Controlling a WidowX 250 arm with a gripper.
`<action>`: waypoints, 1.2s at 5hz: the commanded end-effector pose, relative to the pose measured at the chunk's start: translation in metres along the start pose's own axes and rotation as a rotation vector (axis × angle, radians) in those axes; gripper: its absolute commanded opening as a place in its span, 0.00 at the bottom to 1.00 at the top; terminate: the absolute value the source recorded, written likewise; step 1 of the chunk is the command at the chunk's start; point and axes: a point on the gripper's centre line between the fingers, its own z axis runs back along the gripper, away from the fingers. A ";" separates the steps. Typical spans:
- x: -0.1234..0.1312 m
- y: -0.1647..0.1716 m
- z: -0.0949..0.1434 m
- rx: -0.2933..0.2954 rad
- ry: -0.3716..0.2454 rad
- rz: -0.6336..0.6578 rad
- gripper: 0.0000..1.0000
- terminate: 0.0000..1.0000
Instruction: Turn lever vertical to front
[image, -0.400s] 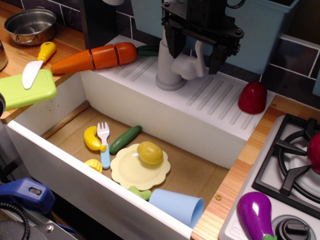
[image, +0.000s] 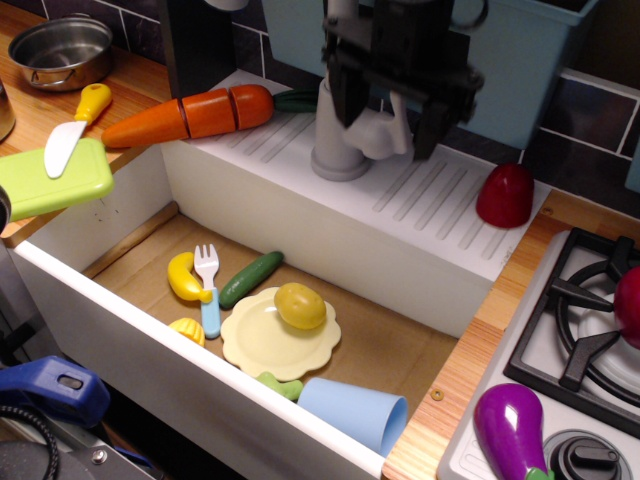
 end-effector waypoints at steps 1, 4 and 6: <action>0.018 0.013 0.005 0.044 -0.135 -0.028 1.00 0.00; 0.047 0.022 0.001 0.074 -0.257 -0.069 1.00 0.00; 0.065 0.022 -0.002 0.034 -0.271 -0.076 1.00 0.00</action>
